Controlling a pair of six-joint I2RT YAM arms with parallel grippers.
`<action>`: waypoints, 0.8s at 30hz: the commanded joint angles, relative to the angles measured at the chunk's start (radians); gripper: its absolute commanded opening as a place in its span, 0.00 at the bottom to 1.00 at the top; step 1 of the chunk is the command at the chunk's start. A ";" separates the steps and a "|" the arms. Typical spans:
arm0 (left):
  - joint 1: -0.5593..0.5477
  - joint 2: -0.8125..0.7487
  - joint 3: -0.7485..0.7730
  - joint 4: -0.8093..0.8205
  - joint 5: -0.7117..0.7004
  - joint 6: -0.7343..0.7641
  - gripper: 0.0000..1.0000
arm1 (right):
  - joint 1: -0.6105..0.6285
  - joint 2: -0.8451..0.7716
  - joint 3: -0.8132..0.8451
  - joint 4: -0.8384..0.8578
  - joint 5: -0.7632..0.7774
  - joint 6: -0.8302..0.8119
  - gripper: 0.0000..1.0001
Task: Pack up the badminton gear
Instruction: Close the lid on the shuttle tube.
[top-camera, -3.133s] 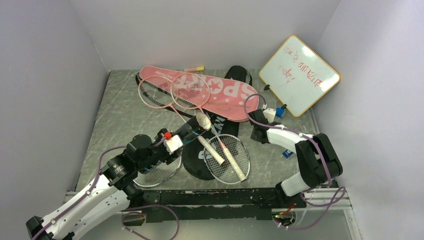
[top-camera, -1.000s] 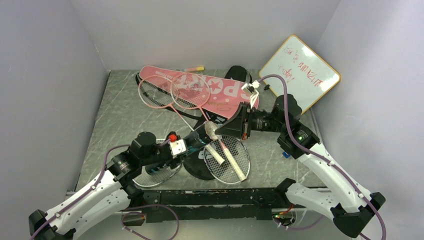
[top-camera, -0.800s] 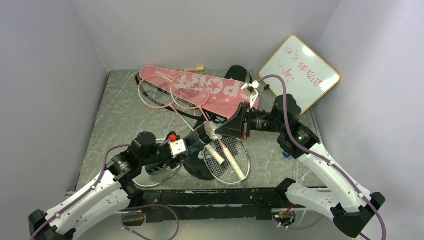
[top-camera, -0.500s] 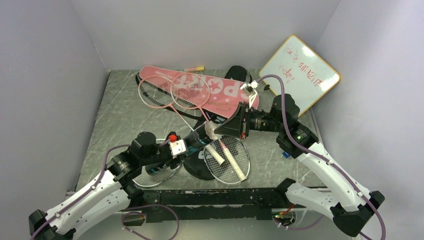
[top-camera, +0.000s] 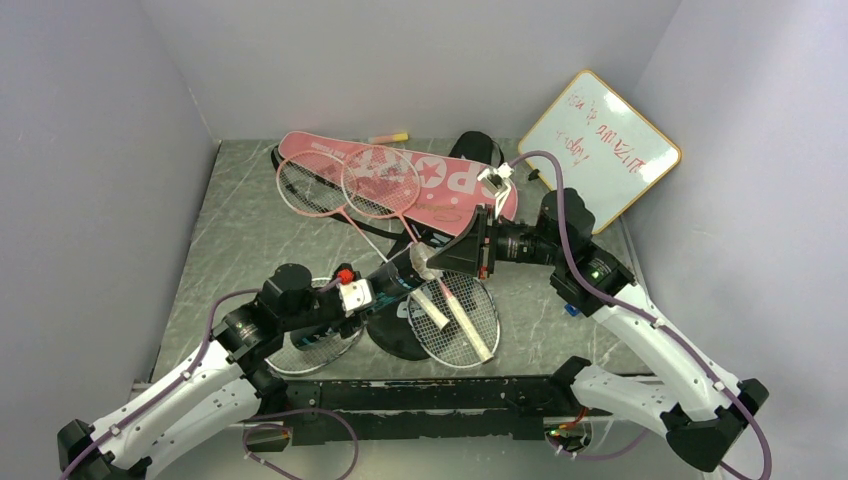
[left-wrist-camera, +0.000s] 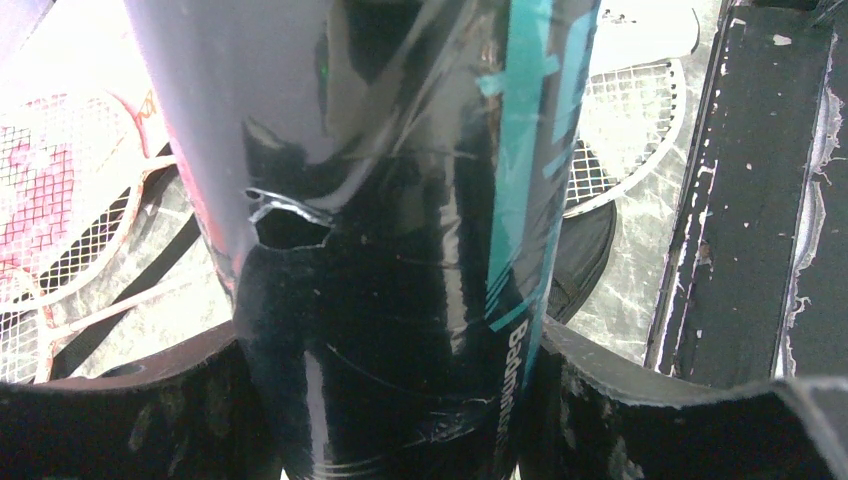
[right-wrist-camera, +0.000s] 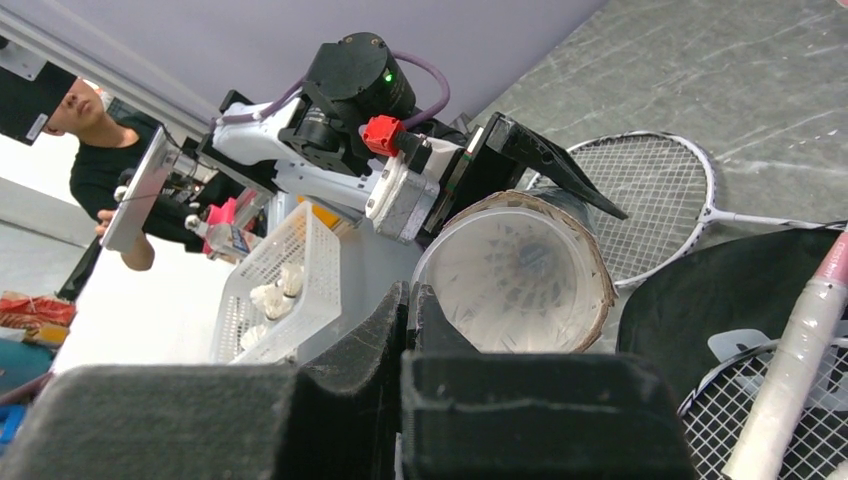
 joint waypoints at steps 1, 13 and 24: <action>0.003 -0.015 0.016 0.061 0.024 0.014 0.36 | 0.007 -0.007 0.068 -0.029 0.033 -0.043 0.00; 0.003 -0.016 0.015 0.061 0.025 0.012 0.36 | 0.008 0.000 0.067 -0.043 0.054 -0.067 0.00; 0.003 -0.019 0.016 0.061 0.025 0.013 0.36 | 0.010 0.008 0.030 -0.010 0.039 -0.050 0.00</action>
